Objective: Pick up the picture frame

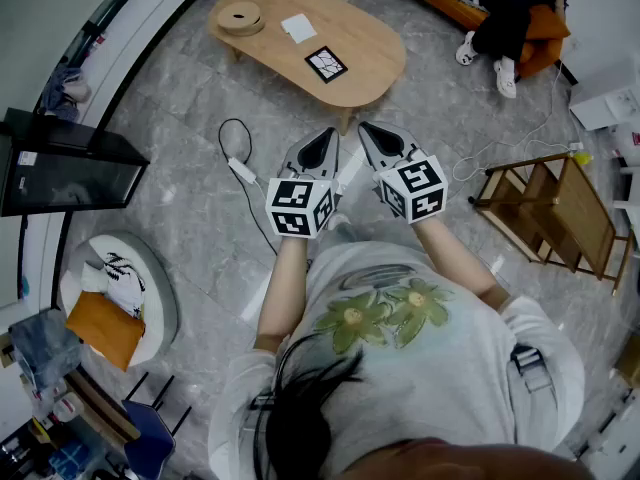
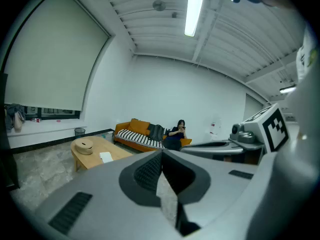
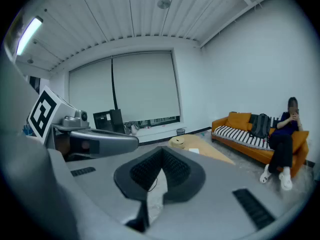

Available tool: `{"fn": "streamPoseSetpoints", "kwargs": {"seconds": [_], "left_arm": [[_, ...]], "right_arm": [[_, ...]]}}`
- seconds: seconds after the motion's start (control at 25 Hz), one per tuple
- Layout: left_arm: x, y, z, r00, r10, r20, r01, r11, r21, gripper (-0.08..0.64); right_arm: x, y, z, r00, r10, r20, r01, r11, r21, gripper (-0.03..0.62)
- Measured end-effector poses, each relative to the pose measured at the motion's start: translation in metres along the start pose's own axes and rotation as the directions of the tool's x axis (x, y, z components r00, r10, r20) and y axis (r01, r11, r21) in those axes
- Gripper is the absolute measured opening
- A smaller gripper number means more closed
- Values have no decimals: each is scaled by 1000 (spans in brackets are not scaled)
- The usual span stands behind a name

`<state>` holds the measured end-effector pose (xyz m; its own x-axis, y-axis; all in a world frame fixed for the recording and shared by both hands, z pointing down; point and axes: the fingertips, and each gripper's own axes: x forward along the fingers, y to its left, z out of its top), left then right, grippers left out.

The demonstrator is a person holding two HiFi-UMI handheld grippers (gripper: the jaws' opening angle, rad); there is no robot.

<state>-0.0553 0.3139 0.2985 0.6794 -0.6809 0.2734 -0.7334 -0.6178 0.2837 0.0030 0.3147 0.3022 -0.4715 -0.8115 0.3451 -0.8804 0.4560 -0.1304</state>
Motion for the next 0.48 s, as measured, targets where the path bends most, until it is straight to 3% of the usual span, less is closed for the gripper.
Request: {"fn": "streamPoseSetpoints", "kwargs": {"seconds": [0.48], "left_arm": [[1,3,-6,1000,-11,-14,11,1000,-5,17]], "right_arm": [[3,5,-4,1000,9,15,-9,1000,28,6]]}}
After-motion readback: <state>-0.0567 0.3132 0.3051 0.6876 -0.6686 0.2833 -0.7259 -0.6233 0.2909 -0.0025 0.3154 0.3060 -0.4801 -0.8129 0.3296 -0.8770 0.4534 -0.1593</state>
